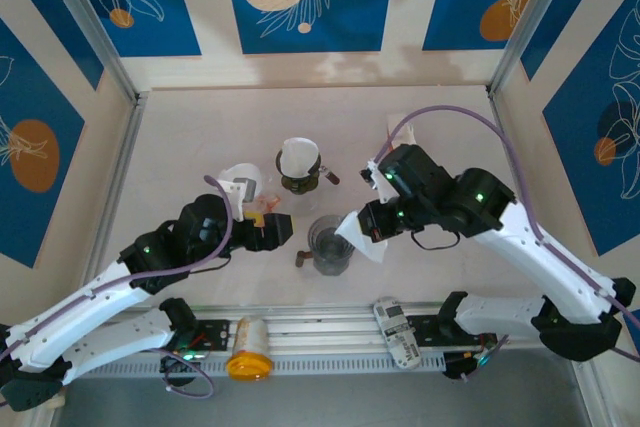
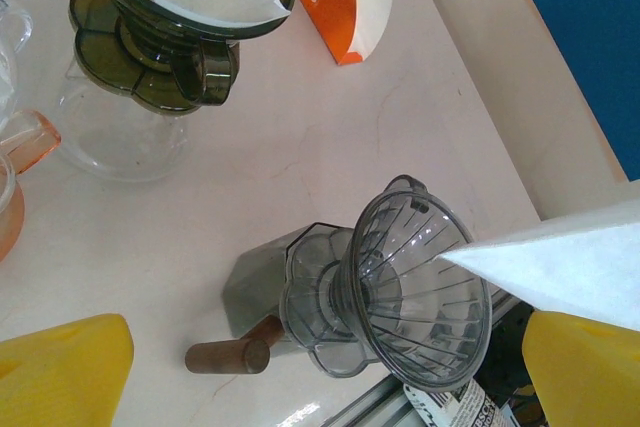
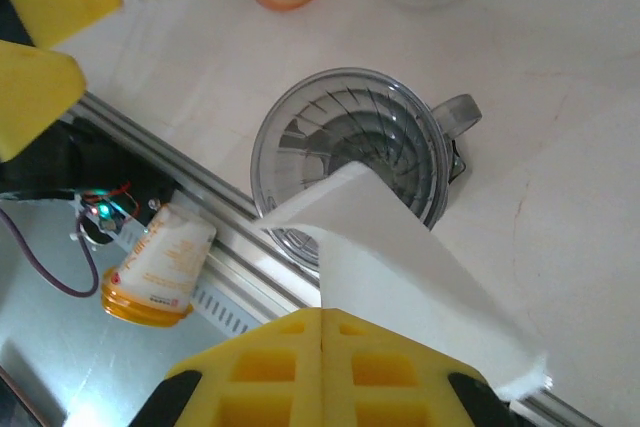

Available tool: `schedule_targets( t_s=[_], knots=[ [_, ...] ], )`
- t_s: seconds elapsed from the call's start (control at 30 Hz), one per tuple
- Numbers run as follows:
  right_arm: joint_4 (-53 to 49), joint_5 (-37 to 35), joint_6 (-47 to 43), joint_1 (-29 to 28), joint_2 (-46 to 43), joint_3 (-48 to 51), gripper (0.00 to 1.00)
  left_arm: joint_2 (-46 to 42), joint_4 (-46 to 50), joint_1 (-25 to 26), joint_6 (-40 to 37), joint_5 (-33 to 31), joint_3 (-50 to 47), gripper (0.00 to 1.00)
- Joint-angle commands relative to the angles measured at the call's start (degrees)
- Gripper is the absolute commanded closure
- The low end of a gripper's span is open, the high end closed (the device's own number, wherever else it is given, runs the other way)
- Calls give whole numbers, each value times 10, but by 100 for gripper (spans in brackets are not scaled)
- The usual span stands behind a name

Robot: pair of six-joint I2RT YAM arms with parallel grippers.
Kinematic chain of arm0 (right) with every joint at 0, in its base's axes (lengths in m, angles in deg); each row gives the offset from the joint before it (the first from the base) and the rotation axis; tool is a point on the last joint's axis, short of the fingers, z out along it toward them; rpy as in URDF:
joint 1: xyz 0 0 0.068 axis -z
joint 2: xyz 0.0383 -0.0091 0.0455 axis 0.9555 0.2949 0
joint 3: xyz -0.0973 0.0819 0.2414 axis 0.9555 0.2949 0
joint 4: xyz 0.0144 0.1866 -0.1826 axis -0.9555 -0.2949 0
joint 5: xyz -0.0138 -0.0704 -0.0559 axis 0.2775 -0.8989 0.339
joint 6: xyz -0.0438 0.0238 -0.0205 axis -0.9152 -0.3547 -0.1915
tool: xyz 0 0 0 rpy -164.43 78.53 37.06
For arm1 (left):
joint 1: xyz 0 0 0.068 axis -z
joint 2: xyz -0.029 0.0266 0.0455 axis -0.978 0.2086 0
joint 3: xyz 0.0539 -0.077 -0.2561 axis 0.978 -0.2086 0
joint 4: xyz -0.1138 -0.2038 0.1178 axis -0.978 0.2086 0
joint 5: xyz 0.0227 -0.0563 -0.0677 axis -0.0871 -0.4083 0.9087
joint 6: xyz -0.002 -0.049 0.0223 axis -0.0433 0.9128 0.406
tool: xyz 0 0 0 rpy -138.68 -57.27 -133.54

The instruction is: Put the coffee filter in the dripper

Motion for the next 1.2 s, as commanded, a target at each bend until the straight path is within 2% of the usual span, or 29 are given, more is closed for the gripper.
schedule_targets(
  t_s=[0.0,0.2,0.57,1.17],
  knots=[
    [-22,17,-19,-7,29,-32,100,-6,0,5,-1,0,-4,0],
    [-39,25,-42,-23,99,-77,100,-12,4,5,-2,8,-3,0],
    [-10,42,-62,-58,199,-106,100,-23,-3,6,-1,12,-9,0],
    [84,44,-43,-34,195,4,100,-20,-13,5,8,19,-17,0]
  ],
)
